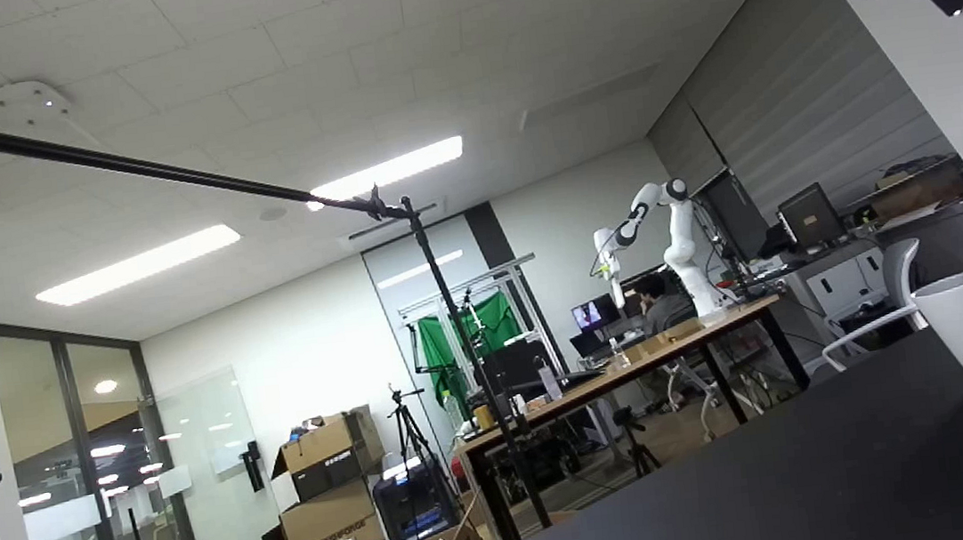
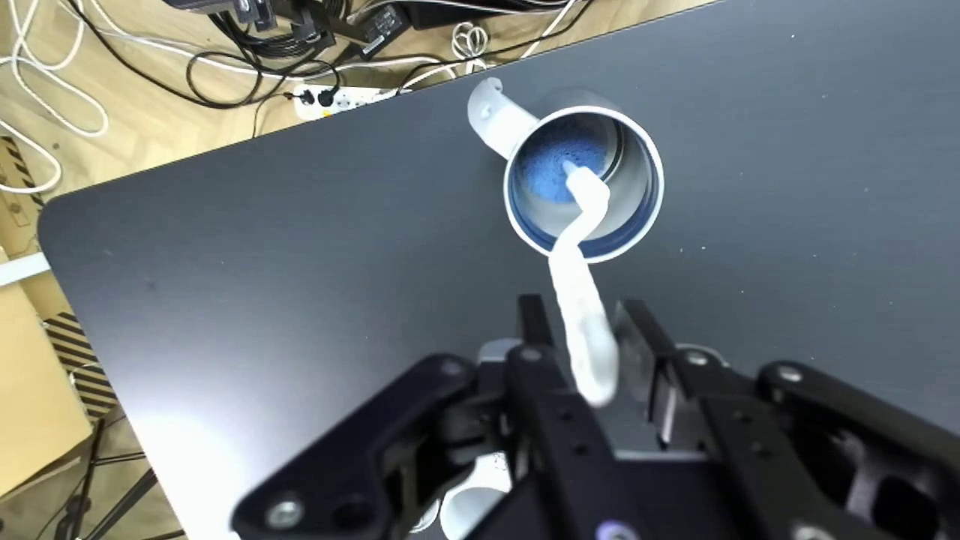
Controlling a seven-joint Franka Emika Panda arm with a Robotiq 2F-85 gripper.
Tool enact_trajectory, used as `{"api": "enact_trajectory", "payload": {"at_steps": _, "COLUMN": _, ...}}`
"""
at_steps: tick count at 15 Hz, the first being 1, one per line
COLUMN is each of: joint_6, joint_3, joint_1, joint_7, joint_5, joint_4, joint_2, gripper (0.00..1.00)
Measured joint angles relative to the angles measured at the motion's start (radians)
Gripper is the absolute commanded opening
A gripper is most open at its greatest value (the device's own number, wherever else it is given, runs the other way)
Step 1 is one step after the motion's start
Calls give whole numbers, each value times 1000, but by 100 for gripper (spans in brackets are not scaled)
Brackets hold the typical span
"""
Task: Scrub inside the flask with the brush
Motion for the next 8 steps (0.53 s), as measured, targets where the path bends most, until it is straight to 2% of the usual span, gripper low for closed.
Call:
{"api": "enact_trajectory", "payload": {"at_steps": 3, "joint_6": -34, "joint_3": -6, "joint_1": 1, "joint_7": -26, "joint_5": 3, "joint_4": 3, "joint_2": 1, "gripper": 82}}
{"api": "enact_trajectory", "payload": {"at_steps": 4, "joint_6": -53, "joint_3": -14, "joint_1": 3, "joint_7": -49, "joint_5": 7, "joint_4": 5, "joint_2": 4, "gripper": 63}}
{"api": "enact_trajectory", "payload": {"at_steps": 6, "joint_6": -88, "joint_3": -38, "joint_1": 9, "joint_7": -108, "joint_5": 11, "joint_4": 13, "joint_2": 14, "gripper": 77}}
{"api": "enact_trajectory", "payload": {"at_steps": 8, "joint_6": -95, "joint_3": -52, "joint_1": 11, "joint_7": -130, "joint_5": 13, "joint_4": 18, "joint_2": 24, "gripper": 82}}
